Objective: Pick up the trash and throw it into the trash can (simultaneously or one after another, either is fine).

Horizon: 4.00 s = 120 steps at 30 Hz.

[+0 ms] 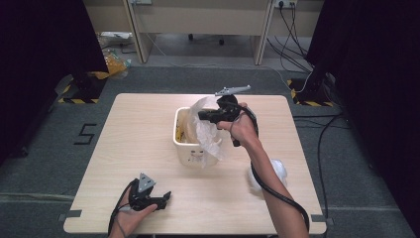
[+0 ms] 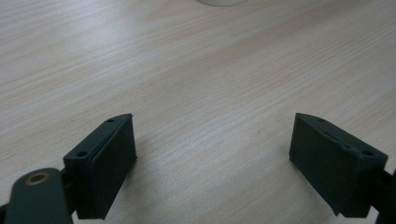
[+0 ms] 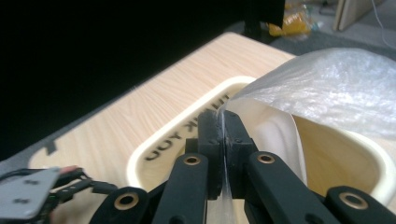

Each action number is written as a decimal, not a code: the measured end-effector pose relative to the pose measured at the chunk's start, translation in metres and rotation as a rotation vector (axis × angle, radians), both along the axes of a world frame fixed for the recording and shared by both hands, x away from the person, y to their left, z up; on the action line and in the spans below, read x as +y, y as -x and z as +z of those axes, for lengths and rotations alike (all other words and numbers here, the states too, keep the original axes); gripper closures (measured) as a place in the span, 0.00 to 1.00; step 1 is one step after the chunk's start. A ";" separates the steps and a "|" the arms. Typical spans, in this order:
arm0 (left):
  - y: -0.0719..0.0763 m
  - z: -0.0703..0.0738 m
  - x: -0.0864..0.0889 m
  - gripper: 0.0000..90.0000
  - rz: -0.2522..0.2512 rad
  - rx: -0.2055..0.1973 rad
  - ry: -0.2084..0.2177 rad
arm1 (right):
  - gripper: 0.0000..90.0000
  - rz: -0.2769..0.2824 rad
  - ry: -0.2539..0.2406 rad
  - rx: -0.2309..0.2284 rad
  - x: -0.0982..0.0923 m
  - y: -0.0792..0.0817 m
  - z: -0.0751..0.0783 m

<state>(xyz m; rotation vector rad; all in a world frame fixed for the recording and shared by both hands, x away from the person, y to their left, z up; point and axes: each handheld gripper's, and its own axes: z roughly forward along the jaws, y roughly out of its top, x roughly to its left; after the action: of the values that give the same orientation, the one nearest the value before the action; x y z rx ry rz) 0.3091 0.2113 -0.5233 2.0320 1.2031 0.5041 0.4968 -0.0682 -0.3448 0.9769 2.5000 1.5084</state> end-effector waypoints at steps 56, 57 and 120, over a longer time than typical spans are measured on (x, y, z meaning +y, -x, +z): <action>0.000 0.000 0.000 0.15 0.001 0.000 -0.001 | 0.84 0.023 0.268 -0.044 -0.011 0.041 -0.020; 0.000 0.000 0.000 0.15 0.001 0.000 -0.001 | 0.84 0.014 0.281 -0.038 -0.010 0.037 -0.022; 0.000 0.000 0.000 0.15 0.003 -0.001 -0.001 | 0.36 -0.395 0.078 -0.038 -0.186 0.120 -0.086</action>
<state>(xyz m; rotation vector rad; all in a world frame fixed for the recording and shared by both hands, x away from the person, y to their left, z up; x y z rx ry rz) 0.3089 0.2111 -0.5234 2.0307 1.2052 0.5072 0.3768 -0.2544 -0.4306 1.3161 2.1529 1.2847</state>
